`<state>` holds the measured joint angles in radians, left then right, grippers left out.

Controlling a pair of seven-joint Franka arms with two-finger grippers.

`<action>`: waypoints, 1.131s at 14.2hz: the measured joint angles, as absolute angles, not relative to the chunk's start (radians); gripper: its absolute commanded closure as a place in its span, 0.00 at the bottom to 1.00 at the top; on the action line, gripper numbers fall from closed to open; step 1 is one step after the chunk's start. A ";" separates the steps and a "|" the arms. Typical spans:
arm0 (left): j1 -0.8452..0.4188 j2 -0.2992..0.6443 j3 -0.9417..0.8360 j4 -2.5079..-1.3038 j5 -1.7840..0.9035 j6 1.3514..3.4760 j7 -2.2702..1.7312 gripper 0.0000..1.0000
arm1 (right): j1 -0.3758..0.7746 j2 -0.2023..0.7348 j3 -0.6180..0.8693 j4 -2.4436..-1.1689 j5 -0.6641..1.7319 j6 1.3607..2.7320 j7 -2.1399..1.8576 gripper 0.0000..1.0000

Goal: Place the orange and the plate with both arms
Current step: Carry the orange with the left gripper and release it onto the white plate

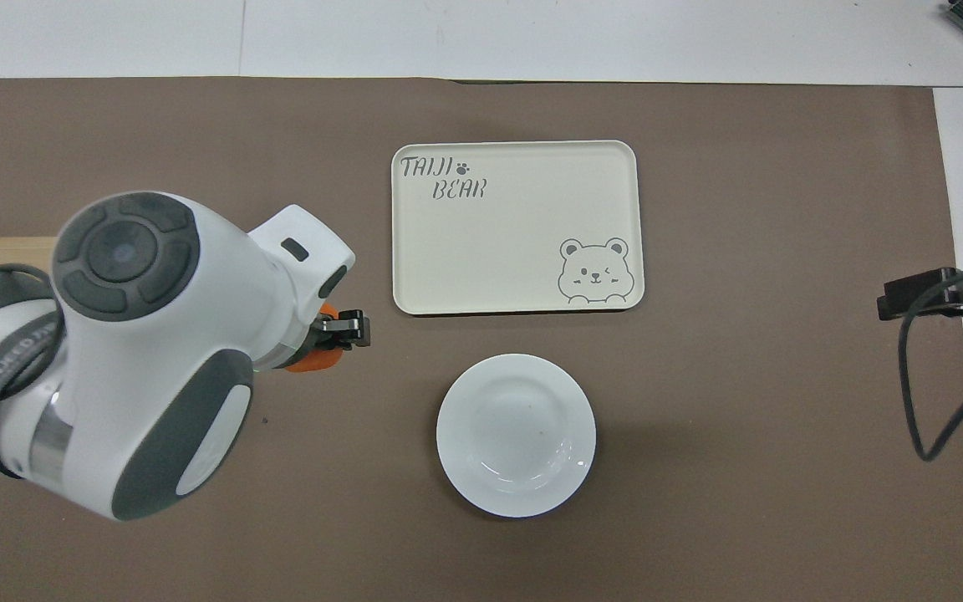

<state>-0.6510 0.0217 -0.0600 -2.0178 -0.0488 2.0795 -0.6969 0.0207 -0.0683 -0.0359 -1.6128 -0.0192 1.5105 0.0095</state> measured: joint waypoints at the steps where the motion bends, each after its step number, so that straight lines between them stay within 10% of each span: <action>1: -0.689 0.036 -0.061 -2.036 -0.049 2.128 -0.745 1.00 | 0.021 -0.068 -0.036 -1.613 -0.019 1.511 0.010 0.00; 10: -0.849 0.220 -0.060 -2.064 -0.049 2.372 -0.969 0.95 | 0.021 -0.068 -0.036 -1.613 -0.019 1.511 0.010 0.00; 11: -0.861 0.238 -0.060 -2.064 -0.049 2.390 -0.984 0.01 | 0.020 -0.069 -0.036 -1.613 -0.019 1.511 0.010 0.00; 16: -0.868 0.240 -0.044 -2.054 -0.049 2.403 -1.030 0.00 | 0.020 -0.069 -0.036 -1.613 -0.019 1.511 0.010 0.00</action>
<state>-0.8678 0.2400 -0.0440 -2.0542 -0.0490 2.4030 -1.0298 0.0205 -0.0690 -0.0362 -1.6129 -0.0192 1.5105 0.0096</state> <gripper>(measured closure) 0.000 0.000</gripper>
